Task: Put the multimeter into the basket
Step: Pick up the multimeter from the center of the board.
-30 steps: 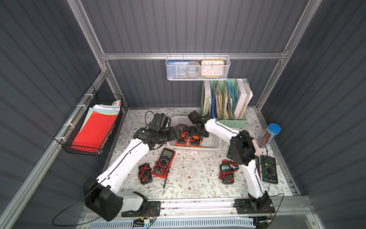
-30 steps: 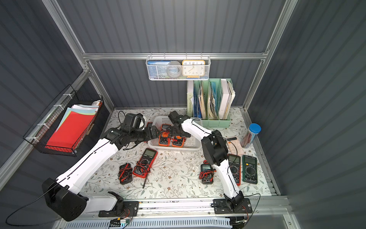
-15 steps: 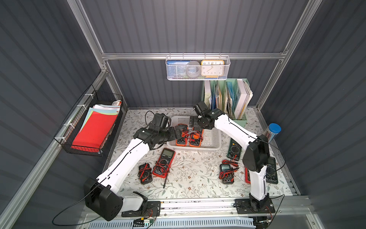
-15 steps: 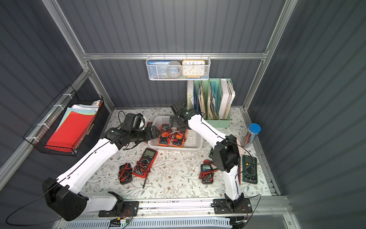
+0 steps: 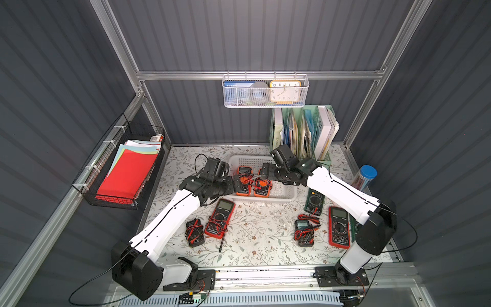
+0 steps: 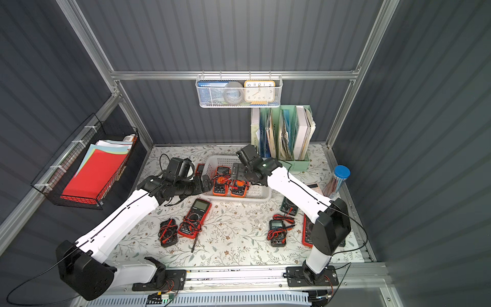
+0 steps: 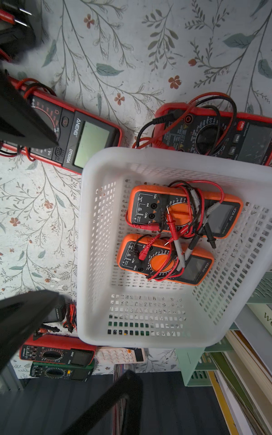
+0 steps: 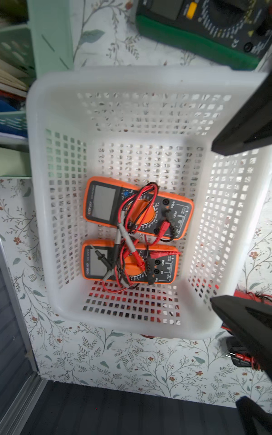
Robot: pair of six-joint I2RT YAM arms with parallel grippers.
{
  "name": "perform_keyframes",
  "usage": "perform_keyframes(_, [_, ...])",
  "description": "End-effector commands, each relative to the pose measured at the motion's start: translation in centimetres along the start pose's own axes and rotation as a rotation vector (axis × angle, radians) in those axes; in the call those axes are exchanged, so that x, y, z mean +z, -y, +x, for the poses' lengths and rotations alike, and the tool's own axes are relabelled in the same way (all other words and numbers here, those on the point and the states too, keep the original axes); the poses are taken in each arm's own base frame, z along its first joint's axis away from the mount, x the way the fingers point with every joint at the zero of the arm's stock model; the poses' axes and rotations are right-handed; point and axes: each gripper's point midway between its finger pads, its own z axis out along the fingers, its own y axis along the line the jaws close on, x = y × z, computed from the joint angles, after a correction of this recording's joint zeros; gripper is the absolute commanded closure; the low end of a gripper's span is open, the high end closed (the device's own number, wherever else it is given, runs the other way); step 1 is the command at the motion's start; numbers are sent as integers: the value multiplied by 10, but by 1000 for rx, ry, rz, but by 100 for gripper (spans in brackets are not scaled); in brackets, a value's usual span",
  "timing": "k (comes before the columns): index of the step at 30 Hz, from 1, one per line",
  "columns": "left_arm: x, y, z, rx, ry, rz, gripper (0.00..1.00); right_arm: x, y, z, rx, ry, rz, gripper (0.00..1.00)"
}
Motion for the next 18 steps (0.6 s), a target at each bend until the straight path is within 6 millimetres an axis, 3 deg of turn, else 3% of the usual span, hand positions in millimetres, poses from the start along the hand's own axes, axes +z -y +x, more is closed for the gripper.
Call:
perform_keyframes(1, [0,1,10,5,-32,19,1,-14,21,2,55,55,44,1])
perform_keyframes(5, [9,16,13,26,-52,49,1,-29,60,15,74,82,117,1])
perform_keyframes(11, [27,59,14,82,-69,122,1,-49,124,29,153,82,212,1])
perform_keyframes(18, [63,115,22,179,-116,178,1,-52,181,38,266,53,289,1])
